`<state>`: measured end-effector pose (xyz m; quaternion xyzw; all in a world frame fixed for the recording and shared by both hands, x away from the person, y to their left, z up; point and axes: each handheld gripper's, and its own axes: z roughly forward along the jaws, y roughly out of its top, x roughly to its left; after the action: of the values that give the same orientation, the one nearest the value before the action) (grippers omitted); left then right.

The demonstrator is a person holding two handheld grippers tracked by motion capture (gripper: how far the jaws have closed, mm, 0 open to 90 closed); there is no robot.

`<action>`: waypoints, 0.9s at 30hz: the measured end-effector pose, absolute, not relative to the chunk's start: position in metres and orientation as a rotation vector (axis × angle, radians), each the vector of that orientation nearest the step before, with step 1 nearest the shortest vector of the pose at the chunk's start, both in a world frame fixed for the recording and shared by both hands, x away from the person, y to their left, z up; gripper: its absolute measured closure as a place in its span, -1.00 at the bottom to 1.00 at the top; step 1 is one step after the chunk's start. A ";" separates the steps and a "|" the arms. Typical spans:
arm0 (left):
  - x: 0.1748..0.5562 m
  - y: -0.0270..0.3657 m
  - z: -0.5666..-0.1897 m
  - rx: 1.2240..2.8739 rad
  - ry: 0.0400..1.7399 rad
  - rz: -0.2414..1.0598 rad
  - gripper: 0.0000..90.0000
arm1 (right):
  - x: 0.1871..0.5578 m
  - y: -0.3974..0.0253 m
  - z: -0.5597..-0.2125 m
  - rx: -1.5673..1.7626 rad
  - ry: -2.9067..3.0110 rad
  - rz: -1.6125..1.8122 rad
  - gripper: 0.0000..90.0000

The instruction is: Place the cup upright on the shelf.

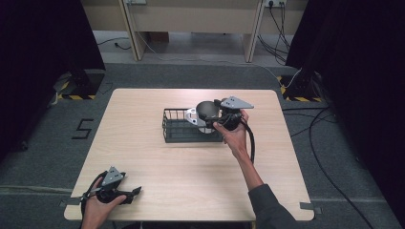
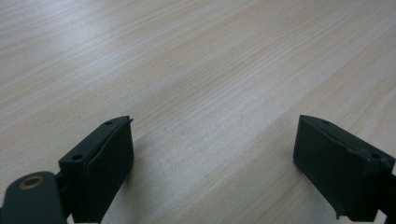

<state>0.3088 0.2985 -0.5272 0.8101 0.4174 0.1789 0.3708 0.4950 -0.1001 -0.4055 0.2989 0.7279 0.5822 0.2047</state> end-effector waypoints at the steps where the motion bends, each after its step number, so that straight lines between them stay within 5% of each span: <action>1: 0.309 0.299 -0.527 2.078 1.071 0.459 -0.74 | 0.495 -0.100 -0.405 0.833 2.030 1.623 -0.66; 27: 0.309 0.299 -0.527 2.078 1.070 0.459 -0.74 | 0.444 -0.099 -0.409 0.785 2.083 1.613 -0.64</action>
<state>0.3088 0.2985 -0.5272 0.8102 0.4172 0.1791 0.3708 0.4437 -0.0991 -0.4087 0.2802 0.7432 0.5755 0.1947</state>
